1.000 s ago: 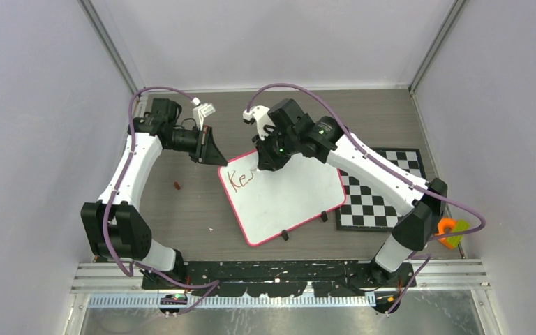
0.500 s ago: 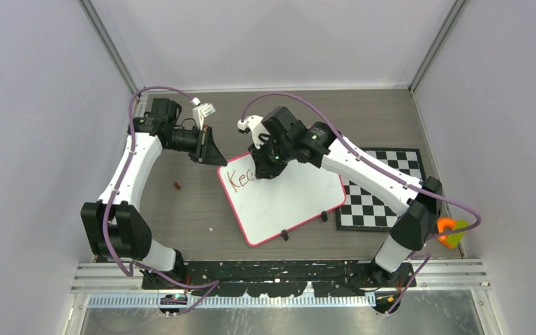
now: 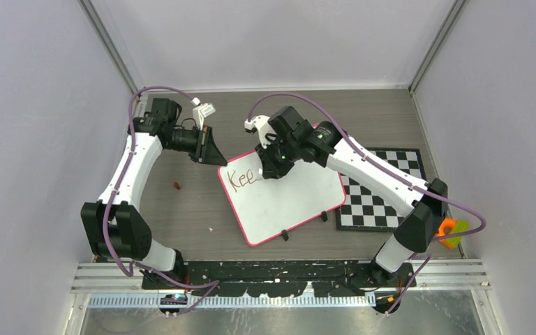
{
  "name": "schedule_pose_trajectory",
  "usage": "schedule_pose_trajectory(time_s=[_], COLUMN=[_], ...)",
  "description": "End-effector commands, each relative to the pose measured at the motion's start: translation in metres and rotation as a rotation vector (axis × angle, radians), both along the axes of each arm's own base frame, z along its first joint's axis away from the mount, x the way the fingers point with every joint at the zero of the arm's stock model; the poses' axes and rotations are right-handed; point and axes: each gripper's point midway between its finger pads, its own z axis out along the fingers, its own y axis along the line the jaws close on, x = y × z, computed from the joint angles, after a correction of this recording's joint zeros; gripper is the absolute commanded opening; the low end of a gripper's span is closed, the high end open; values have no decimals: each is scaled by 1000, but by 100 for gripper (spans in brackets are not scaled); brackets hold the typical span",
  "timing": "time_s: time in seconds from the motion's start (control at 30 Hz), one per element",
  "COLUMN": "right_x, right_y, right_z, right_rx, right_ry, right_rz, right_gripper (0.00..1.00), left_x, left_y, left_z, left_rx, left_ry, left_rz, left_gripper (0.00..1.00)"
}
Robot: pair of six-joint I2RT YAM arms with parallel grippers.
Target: Write a sentence on the whiteboard
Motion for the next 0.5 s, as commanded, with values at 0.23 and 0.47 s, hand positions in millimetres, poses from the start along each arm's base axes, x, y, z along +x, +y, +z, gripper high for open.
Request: schedule_pose_trajectory(time_s=[0.23,0.47], right_x=[9,20], right_y=[4,10], right_z=[56,44], right_rx=[105,80], right_ry=[-127,-125], right_rz=[17,7], right_gripper=[0,0], left_x=[-8,-8], left_y=[-6,-5], left_z=[2,2], left_rx=[5,8], left_ry=[20,19], left_rz=[-23,-23], left_gripper=[0,0])
